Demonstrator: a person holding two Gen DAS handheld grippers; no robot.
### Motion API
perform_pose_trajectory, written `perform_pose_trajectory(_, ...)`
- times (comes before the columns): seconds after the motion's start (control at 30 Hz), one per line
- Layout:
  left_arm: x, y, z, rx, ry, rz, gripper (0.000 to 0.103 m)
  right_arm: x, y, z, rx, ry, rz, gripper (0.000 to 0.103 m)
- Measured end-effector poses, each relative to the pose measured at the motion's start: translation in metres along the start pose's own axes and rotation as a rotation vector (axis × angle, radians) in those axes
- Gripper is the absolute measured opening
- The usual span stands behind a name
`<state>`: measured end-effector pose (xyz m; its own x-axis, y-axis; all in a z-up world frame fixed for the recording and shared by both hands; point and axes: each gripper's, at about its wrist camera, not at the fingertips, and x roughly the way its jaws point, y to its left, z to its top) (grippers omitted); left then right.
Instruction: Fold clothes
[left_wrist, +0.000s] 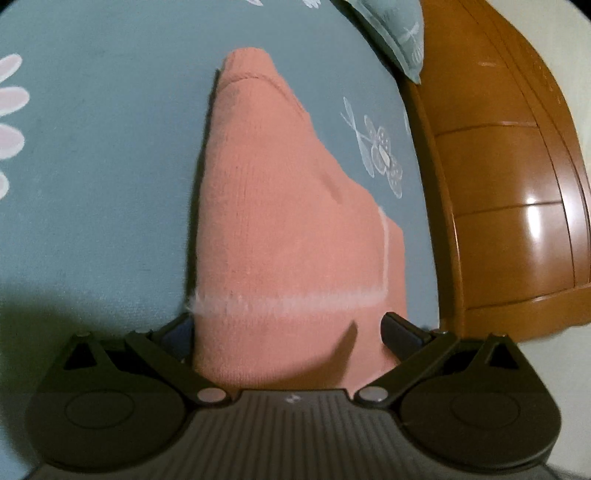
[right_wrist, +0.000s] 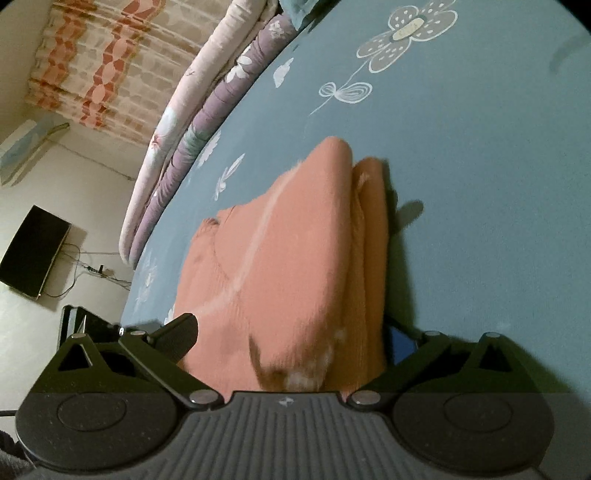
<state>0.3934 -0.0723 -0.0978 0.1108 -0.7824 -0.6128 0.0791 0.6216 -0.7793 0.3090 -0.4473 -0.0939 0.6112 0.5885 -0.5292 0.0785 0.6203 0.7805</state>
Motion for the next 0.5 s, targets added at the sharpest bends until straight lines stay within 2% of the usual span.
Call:
perform_pose_trajectory(0.23, 0.021, -0.018, 0.025, 0.059, -0.004, 0.053, 0.102, 0.008, 0.002, 0.001, -0.011, 0.015, 0.016, 0.103)
perform_pose_trajectory(0.37, 0.017, -0.015, 0.020, 0.045, -0.006, 0.035, 0.102, 0.013, 0.002, 0.006, 0.004, 0.005, 0.023, 0.103)
perform_pose_trajectory(0.5, 0.013, -0.010, 0.009, 0.033, 0.004, 0.019, 0.102, 0.013, 0.003, -0.004, 0.025, 0.000, 0.030, 0.103)
